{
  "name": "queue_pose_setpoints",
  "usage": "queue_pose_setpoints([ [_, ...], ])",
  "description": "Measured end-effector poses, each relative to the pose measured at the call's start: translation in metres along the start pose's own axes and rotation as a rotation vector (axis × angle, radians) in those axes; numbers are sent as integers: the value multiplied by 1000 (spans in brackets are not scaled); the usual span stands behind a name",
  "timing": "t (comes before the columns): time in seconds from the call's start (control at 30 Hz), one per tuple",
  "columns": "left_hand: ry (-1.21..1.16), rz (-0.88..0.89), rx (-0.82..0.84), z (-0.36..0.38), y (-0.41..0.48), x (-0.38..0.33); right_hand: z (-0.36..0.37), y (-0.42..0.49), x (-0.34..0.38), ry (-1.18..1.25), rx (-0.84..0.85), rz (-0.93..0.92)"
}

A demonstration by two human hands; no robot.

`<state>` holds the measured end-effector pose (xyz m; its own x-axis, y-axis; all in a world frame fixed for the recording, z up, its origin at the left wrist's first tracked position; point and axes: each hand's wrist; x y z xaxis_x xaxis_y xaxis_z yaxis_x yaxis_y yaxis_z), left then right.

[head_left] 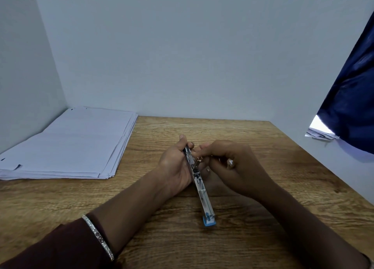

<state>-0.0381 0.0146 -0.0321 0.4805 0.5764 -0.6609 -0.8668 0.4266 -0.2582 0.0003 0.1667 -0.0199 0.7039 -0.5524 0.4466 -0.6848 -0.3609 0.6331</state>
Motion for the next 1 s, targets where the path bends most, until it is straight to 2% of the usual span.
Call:
queue_pose_setpoints([
  [0.3,-13,-14,-44,3,-6,-1,1,-1,2,-29,130,40],
  [0.83,-45,-110,10,1,-6,0,4,2,4,-444,258,33],
  [1.0,-12,-83,22,0,-3,1,6,1,8,-531,227,-10],
])
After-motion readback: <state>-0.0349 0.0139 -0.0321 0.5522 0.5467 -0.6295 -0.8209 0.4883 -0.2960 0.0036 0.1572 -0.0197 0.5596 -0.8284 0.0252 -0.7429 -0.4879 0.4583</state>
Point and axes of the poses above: each hand's wrist, its own y-axis towards the middle knuckle, its own z-axis out of the palm, x = y × z, and after that the axes turned 3 degrees about y, right-handed
